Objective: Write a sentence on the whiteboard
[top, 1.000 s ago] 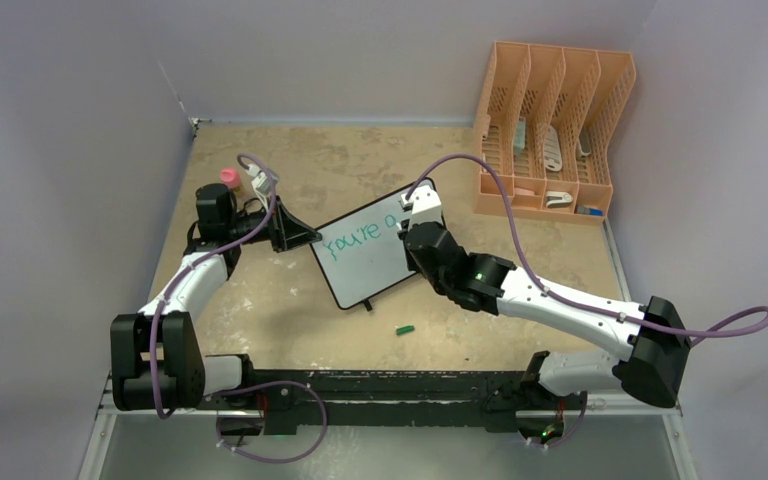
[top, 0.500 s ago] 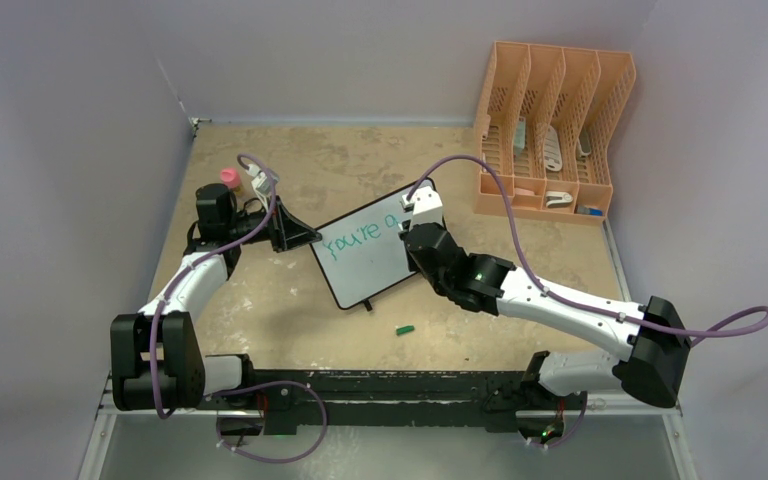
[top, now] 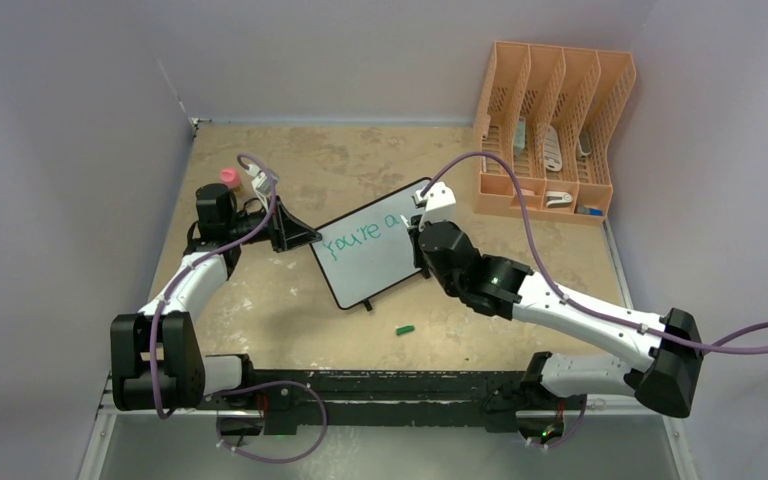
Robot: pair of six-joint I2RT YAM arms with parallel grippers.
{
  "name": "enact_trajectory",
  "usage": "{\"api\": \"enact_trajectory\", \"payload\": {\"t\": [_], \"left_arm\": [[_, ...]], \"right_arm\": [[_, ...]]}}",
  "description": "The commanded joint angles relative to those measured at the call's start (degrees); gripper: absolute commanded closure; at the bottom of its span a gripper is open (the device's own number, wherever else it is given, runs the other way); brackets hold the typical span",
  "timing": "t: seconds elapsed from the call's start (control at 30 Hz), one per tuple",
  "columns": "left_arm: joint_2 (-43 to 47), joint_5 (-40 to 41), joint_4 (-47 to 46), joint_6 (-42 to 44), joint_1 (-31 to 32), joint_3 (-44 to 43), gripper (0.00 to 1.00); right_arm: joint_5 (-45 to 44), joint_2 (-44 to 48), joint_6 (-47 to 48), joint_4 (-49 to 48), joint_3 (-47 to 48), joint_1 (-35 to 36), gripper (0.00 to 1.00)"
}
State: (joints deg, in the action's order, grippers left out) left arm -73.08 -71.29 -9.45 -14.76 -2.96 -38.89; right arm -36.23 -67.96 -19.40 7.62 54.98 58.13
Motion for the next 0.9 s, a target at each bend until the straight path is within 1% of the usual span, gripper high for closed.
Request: {"api": "enact_trajectory", "payload": {"t": [0.0, 0.03, 0.2, 0.37, 0.47, 0.63, 0.73, 0.87], "left_arm": [[0.58, 0.97, 0.36, 1.69, 0.56, -1.12, 1.00], [0.71, 1.26, 0.24, 1.53, 0.56, -1.10, 1.00], [1.54, 1.59, -0.88, 0.20, 0.55, -0.55, 0.86], [3.65, 2.22, -3.17, -2.69, 0.50, 1.18, 0.66], [5.71, 3.84, -4.88, -5.47, 0.50, 2.67, 0.58], [10.07, 7.62, -11.05, -13.86, 0.50, 8.22, 0.57], [14.32, 12.16, -15.98, -19.67, 0.55, 13.33, 0.56], [17.78, 15.12, -23.13, -25.28, 0.59, 19.63, 0.56]], "right_arm": [[0.20, 1.86, -0.01, -1.00, 0.23, 0.73, 1.00], [0.27, 1.94, -0.02, -0.84, 0.22, 0.83, 1.00], [0.37, 2.34, -0.13, -0.50, 0.43, 1.02, 1.00], [0.39, 2.71, -0.16, 0.13, 0.74, 1.37, 1.00], [0.48, 3.16, -0.08, 0.29, 0.83, 1.59, 1.00], [0.63, 4.31, -0.13, 0.14, 0.77, 2.11, 1.00], [0.63, 5.01, -0.29, -0.23, 0.28, 2.68, 1.00], [0.71, 5.55, -0.43, -0.41, -0.20, 3.28, 1.00]]}}
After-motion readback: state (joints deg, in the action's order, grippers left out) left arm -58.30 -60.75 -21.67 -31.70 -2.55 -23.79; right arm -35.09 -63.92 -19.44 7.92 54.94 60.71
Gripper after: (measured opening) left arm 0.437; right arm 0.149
